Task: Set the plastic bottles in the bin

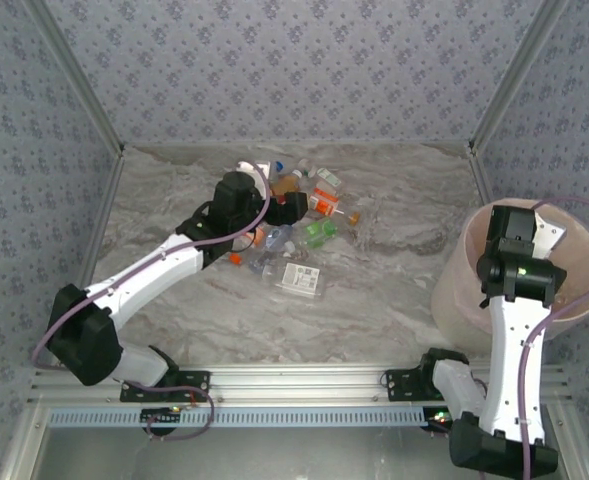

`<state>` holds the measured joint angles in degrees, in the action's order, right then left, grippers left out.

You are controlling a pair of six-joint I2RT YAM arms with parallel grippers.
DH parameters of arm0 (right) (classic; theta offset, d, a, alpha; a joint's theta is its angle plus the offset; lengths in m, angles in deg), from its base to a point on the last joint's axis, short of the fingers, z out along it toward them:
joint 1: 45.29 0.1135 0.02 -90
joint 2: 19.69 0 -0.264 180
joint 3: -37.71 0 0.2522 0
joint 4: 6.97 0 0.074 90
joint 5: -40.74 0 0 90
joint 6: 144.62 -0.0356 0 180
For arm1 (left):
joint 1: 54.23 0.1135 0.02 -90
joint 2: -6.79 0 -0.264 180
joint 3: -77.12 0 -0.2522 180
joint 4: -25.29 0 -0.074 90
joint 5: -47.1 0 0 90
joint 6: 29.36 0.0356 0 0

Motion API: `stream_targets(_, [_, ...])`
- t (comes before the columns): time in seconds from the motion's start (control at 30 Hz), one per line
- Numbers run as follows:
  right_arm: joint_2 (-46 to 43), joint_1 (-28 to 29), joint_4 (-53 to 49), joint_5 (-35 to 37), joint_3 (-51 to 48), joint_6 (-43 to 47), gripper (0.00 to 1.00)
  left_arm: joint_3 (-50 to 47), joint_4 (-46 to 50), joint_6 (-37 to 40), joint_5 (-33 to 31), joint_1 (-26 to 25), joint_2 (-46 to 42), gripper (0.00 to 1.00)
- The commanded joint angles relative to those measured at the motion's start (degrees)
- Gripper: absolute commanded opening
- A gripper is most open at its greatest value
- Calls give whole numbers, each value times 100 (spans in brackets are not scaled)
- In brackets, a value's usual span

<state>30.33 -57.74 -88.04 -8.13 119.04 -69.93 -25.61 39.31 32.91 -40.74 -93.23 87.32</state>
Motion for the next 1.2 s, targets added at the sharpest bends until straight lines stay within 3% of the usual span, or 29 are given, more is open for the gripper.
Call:
stream_targets(0.0, [-41,-172,-231,3,-144,-1,75,194,38,-158,135,8,31,98])
stream_targets(0.37, [-156,-150,-32,-314,330,22,96,187,170,-242,-66,9,33,98])
stream_targets(0.47, [-249,-59,-1,-913,636,-145,100,206,317,-281,-305,7,32,98])
stream_targets(0.8, [-507,443,787,-2556,1127,-595,100,184,961,-987,-1026,304,72,98])
stream_targets(1.17, [-573,1496,2885,-5052,709,-837,100,-140,1258,-1607,-1284,663,-78,98])
